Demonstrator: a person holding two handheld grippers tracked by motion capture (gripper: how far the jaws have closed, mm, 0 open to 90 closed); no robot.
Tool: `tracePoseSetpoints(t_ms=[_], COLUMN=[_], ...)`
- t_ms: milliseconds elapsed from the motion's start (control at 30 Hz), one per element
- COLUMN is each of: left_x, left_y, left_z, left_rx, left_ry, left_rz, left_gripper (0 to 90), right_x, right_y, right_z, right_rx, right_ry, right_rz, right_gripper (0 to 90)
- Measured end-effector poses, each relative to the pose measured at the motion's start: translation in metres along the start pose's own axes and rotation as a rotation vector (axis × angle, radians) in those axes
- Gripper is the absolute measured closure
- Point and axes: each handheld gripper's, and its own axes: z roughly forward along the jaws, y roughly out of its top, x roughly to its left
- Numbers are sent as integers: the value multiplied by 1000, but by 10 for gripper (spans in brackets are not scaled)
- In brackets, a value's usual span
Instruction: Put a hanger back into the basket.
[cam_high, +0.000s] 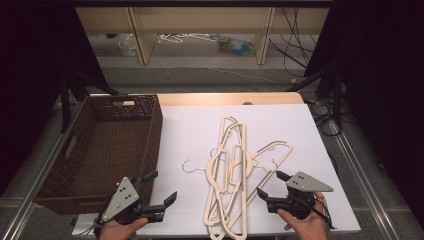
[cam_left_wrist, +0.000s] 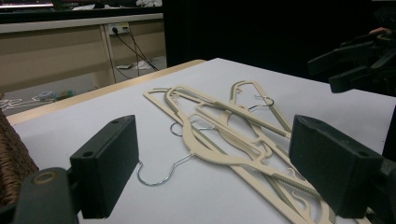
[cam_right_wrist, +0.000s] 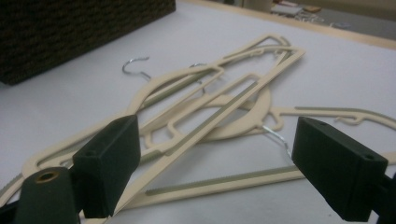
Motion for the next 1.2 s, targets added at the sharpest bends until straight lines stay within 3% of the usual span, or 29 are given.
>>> tracePoseSetpoints(t_ms=[133, 333, 400, 567, 667, 833, 967, 1033, 1067, 1200], left_x=[0, -1, -2, -1, -2, -2, -2, -2, -2, -3], left_y=[0, 0, 0, 0, 0, -1, -1, -1, -1, -1], left_z=[1, 2, 2, 2, 3, 3, 2, 2, 3, 3], left_rx=[1, 4, 4, 8, 8, 6, 5, 4, 4, 5], left_ry=[-3, -8, -6, -7, -9, -8, -9, -9, -8, -10], left_rz=[10, 18, 4, 18, 16, 7, 11, 11, 13, 10], left_gripper=[157, 158, 158, 160, 160, 161, 161, 161, 161, 161], right_x=[7, 12, 15, 18, 22, 25, 23, 23, 22, 19], right_y=[3, 3, 3, 4, 3, -1, -2, -1, -1, 0], right_z=[12, 32, 39, 53, 67, 88, 92, 91, 91, 91], right_rx=[83, 185, 217, 264, 341, 415, 440, 444, 442, 437], right_ry=[8, 24, 29, 38, 48, 53, 44, 60, 64, 62], right_rz=[-20, -15, -3, -19, -15, -44, -30, 0, -14, 21], right_gripper=[184, 208, 215, 231, 271, 384, 389, 458, 486, 521])
